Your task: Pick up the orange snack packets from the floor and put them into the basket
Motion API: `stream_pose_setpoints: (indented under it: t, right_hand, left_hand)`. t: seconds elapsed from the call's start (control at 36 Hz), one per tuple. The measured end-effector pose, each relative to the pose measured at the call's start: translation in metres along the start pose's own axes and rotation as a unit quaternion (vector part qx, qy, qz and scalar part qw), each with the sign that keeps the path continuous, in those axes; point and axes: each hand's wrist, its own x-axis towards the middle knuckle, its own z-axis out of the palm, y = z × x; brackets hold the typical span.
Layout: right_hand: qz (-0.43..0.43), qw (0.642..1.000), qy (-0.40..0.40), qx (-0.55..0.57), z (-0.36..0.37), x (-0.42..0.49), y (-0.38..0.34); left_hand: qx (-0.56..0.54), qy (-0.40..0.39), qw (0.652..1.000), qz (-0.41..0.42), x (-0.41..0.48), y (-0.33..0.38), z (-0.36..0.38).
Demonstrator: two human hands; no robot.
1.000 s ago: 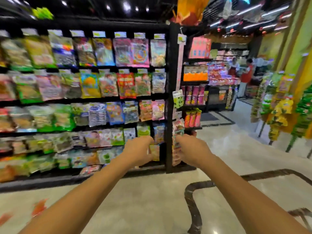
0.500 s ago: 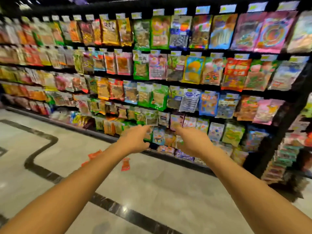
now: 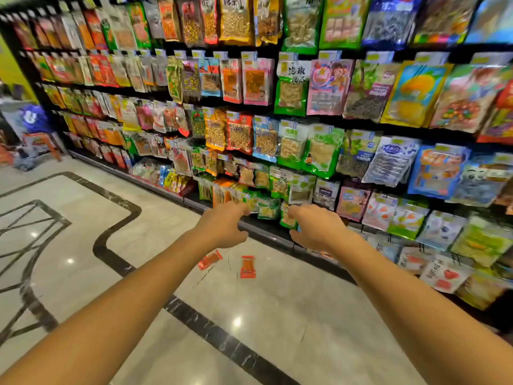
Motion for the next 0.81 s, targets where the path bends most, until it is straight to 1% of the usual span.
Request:
stream_pose_setpoints:
  t: [0.25,0.47,0.58,0.67,0.81]
  right_hand:
    - [-0.048,0.999,-0.012,0.011,0.017,0.164,0.011]
    - [-0.046,0.998,-0.041,0.03,0.035,0.288,-0.006]
    - [-0.039,0.998,-0.051,0.028,0.045,0.349,-0.018]
    - [-0.019,0.998,-0.054,0.033,0.06,0.405,-0.031]
    - [0.024,0.995,-0.082,0.047,0.078,0.477,-0.051]
  left_hand:
    - [-0.015,-0.013,0.999,-0.033,0.116,-0.071,0.004]
    - [-0.023,-0.036,0.997,-0.061,0.205,-0.15,0.018]
    - [-0.033,-0.043,0.997,-0.062,0.249,-0.197,0.024]
    - [-0.033,-0.049,0.997,-0.051,0.292,-0.248,0.03]
    - [-0.027,-0.071,0.996,-0.037,0.355,-0.321,0.028]
